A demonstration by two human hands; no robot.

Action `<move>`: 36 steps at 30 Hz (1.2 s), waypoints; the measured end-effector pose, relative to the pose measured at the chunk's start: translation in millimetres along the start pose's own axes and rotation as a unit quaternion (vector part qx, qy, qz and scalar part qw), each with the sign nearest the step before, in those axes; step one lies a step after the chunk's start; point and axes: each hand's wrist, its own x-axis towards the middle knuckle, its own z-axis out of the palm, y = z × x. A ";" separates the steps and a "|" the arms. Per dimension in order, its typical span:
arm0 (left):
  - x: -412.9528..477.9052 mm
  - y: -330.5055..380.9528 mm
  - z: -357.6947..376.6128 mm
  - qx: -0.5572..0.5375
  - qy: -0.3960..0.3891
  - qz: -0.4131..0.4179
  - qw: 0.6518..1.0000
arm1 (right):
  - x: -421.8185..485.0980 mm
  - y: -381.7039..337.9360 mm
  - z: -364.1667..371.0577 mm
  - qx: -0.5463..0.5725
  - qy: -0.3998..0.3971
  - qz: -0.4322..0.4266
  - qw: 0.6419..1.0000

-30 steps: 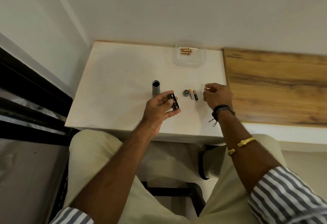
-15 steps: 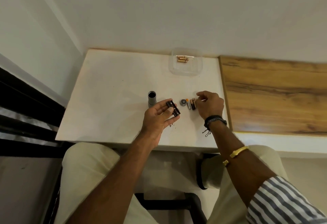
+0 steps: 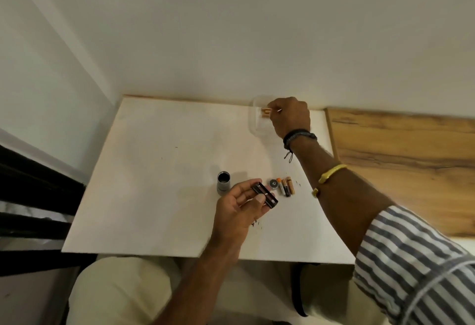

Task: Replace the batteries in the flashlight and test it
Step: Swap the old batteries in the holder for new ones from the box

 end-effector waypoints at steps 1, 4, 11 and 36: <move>1.0 0.5 -0.2 0.004 -0.005 0.002 1.000 | 6.7 -0.6 3.0 -0.017 -0.013 0.007 1.000; 2.4 2.2 -0.5 0.003 -0.016 0.005 1.000 | 18.6 -2.0 10.1 -0.071 -0.051 -0.002 0.996; 5.5 0.3 -3.1 0.016 -0.014 0.002 1.000 | 27.6 2.0 21.4 -0.173 -0.079 -0.058 0.980; 11.2 -3.3 -8.1 0.042 -0.008 -0.006 0.999 | 24.7 5.1 15.5 -0.222 -0.134 -0.132 0.957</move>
